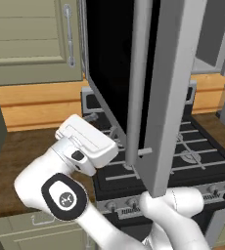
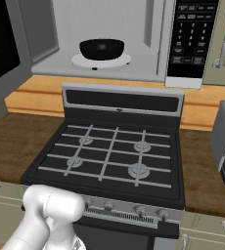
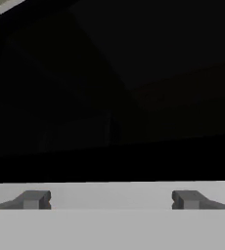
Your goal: Open the microwave, place the bowl with waffle inside the microwave, then close the microwave door and turn it on.
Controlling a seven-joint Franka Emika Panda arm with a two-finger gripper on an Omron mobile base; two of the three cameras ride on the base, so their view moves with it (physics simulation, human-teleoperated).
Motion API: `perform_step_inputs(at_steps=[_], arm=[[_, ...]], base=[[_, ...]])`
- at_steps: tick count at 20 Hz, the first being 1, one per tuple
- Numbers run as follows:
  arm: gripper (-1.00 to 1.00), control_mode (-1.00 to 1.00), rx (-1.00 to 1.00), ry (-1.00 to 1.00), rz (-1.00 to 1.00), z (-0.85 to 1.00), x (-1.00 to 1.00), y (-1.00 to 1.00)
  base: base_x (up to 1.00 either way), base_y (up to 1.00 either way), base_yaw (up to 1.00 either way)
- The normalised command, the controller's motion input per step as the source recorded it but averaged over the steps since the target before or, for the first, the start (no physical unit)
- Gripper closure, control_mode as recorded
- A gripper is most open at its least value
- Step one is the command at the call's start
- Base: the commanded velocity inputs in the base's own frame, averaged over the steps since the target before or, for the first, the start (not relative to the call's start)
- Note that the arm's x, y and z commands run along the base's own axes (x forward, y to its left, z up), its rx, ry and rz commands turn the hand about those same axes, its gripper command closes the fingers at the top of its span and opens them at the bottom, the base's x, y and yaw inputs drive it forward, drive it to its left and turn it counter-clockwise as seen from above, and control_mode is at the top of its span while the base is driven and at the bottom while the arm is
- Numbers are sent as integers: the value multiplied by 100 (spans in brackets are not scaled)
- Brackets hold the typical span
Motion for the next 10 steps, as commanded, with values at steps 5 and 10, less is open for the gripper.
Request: perform_step_inputs(at_steps=[5,10], arm=[[-100,-100,0,0,-3,13,0,-57],[-100,-100,2,0,0,3,0,-80]], base=[[0,0,0],[0,0,0]])
